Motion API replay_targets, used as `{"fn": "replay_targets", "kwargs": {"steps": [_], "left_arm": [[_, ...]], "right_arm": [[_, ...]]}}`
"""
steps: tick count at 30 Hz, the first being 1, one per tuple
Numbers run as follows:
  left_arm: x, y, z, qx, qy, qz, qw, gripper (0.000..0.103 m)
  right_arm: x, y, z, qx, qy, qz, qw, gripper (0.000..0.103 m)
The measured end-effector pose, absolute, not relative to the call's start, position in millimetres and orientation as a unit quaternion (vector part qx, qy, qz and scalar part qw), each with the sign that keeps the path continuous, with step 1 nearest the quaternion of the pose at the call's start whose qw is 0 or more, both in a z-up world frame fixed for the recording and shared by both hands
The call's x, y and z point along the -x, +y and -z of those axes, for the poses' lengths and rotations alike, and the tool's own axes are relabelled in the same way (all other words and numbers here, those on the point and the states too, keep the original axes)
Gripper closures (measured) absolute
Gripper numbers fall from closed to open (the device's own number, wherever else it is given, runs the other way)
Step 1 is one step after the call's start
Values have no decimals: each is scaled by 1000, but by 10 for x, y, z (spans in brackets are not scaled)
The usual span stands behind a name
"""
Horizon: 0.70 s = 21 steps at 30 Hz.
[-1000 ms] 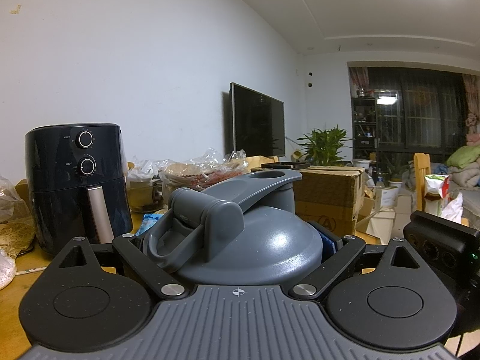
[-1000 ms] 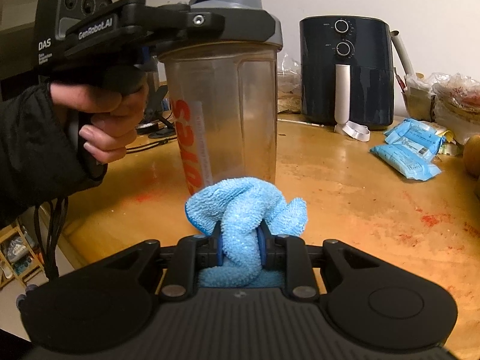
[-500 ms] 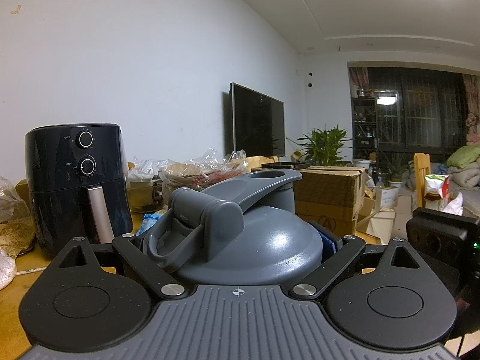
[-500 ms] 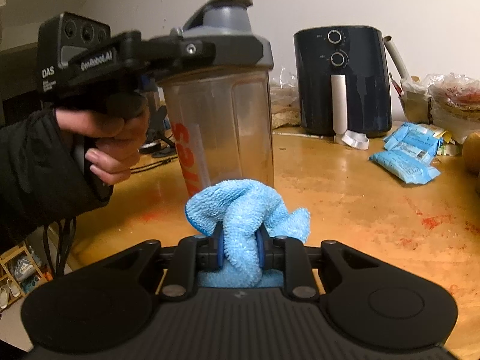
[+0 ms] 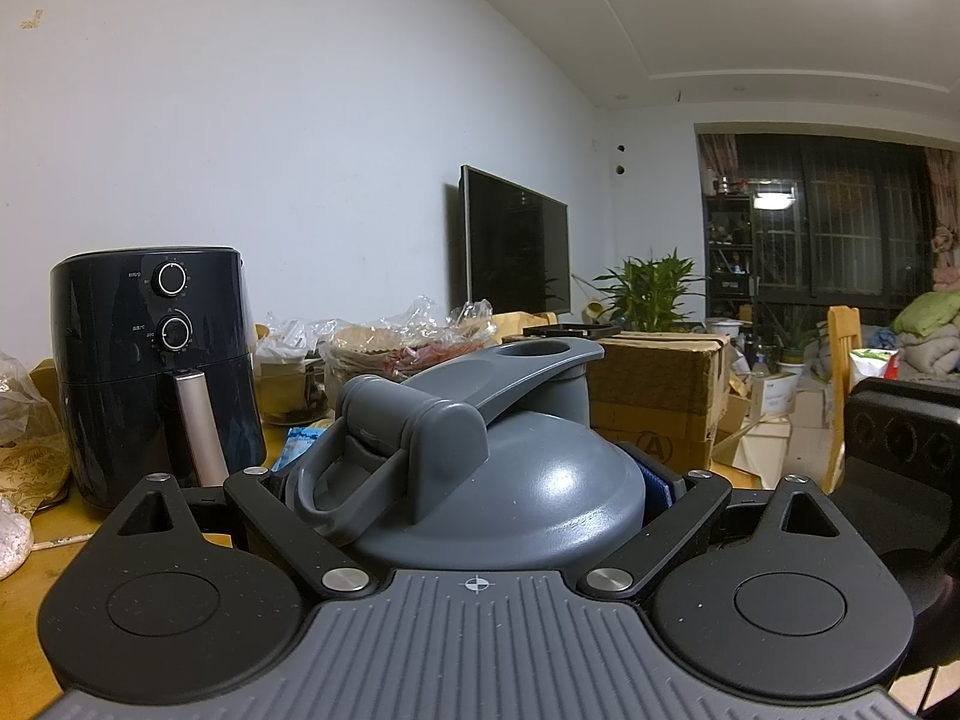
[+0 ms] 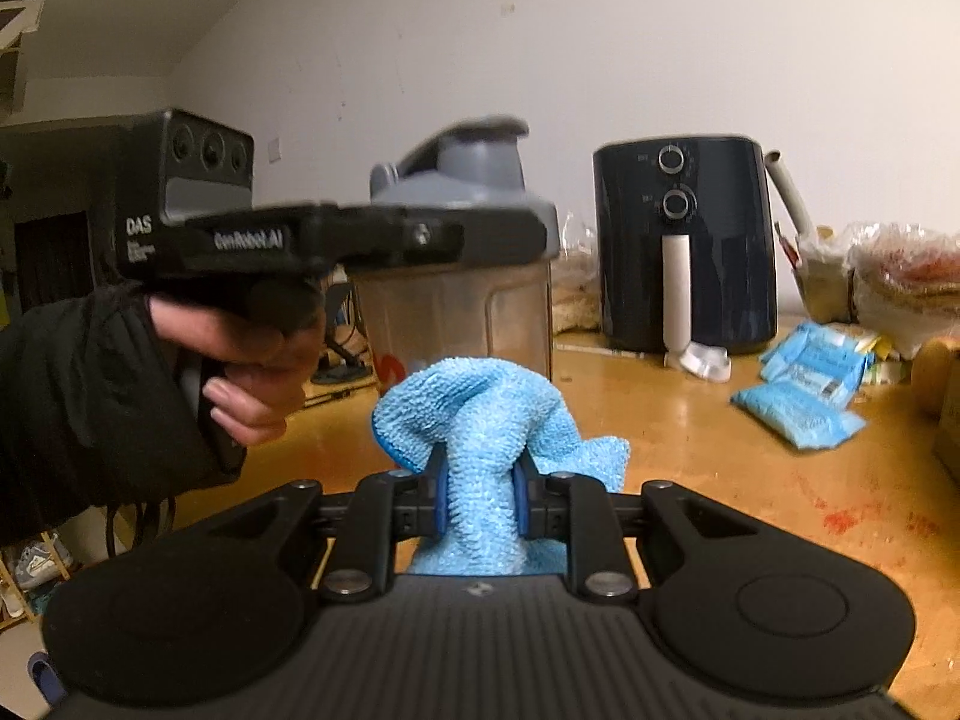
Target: Clean container
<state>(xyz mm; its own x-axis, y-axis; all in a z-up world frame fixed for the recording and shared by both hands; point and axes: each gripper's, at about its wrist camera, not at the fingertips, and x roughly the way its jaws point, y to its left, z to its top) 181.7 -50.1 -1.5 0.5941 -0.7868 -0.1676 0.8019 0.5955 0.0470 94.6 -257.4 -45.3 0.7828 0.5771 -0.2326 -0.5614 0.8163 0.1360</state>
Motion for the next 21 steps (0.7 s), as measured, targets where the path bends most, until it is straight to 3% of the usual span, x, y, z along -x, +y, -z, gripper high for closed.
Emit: {"fn": "replay_targets", "kwargs": {"steps": [21], "left_arm": [[-1829, -477, 21, -58, 65, 444, 892, 8]], "right_arm": [[-808, -2656, 260, -58, 40, -297, 952, 88]]}}
